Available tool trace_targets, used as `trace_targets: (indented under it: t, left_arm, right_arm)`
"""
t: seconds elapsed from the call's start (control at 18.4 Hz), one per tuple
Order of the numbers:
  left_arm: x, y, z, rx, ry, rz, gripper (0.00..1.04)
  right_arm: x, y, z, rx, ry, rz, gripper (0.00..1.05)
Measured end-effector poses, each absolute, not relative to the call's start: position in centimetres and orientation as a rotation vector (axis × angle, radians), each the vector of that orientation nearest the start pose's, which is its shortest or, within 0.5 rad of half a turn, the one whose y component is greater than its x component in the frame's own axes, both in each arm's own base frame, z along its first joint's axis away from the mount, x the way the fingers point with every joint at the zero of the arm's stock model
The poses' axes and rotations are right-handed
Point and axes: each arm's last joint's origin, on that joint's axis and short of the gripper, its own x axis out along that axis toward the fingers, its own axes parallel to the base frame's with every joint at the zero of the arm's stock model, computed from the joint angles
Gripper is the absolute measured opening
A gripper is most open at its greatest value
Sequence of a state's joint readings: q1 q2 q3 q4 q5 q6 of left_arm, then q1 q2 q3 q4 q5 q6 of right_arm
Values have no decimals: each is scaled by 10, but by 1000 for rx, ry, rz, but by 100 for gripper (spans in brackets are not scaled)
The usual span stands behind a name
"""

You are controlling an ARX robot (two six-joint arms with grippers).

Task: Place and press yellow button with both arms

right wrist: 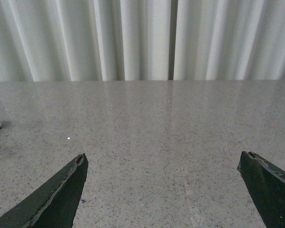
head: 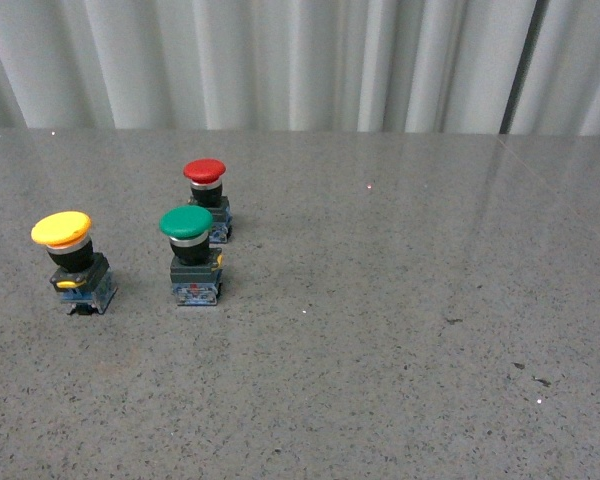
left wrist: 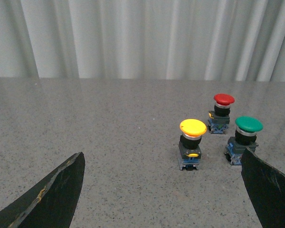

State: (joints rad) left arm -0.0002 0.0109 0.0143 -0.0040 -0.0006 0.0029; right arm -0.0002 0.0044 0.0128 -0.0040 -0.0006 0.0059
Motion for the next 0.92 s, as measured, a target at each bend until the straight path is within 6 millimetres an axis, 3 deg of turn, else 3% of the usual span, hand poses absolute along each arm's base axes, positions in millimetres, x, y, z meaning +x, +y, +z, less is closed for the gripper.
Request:
trace_targets:
  t: [0.92]
  left_arm:
    - [98, 0, 167, 3, 1, 1, 98]
  right_arm:
    - [97, 0, 167, 6, -4, 0, 98]
